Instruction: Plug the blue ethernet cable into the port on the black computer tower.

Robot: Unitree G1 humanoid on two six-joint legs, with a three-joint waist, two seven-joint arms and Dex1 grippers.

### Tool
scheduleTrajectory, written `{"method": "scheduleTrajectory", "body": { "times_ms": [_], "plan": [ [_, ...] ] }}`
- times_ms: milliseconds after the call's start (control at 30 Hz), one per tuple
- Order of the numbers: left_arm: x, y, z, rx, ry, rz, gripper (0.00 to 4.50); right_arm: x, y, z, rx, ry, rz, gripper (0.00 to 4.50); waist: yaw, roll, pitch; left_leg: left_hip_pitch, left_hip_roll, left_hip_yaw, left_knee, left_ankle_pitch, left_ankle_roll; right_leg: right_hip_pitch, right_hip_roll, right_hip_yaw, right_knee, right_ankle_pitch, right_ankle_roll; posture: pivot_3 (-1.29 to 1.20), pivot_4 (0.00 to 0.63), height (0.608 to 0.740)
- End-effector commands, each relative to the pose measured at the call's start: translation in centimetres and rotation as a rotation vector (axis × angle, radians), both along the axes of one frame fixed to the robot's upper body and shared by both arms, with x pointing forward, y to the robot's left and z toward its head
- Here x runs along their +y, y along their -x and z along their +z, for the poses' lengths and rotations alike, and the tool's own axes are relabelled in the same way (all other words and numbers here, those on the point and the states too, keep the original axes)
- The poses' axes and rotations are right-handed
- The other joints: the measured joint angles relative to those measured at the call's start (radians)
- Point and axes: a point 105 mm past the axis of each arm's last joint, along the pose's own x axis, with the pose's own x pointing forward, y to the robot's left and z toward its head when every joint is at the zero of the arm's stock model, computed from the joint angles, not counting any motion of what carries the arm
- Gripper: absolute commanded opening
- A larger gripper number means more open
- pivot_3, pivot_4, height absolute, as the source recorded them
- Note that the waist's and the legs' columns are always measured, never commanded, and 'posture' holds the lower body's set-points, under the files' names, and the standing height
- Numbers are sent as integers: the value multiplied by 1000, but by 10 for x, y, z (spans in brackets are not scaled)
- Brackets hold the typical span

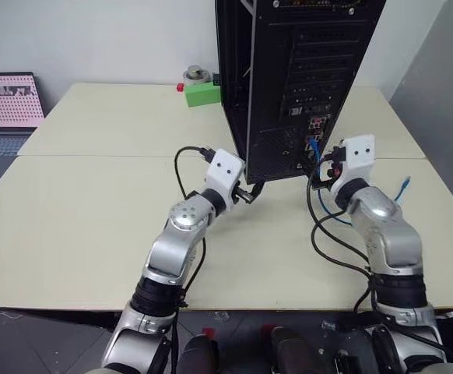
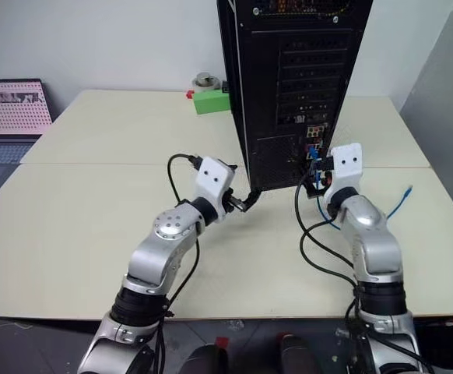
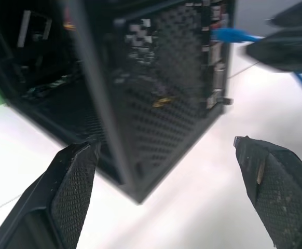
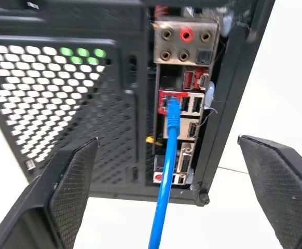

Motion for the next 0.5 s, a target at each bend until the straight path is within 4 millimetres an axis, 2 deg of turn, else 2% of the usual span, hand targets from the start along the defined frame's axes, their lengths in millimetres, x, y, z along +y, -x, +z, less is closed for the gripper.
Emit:
{"method": "scheduleTrajectory", "body": {
  "times_ms": [33, 100, 367, 500],
  "plan": [
    [31, 10, 32, -100, 30, -10, 4325, -9, 32, 31, -129, 34, 135, 4468, 2, 0, 0, 0, 0, 0, 0, 0, 0, 0, 0, 0, 0, 0, 0, 0, 150, 740],
    [42, 15, 37, -119, 5, -25, 4325, -16, 41, 33, -138, 46, 174, 4468, 1, 0, 0, 0, 0, 0, 0, 0, 0, 0, 0, 0, -1, 0, 0, 0, 150, 740],
    [84, 33, 42, -75, -6, -90, 4325, -56, 56, 28, -72, 174, 211, 4468, 4, -1, 1, 1, 0, 1, 0, 0, 0, 2, 0, 0, -1, -2, 3, 0, 150, 740],
    [92, 40, 47, -80, -12, -132, 4325, -68, 56, 31, -60, 187, 216, 4468, 5, -1, 1, 1, 0, 2, 0, 0, 0, 1, 1, 0, -1, -2, 3, 0, 150, 740]
  ]
}}
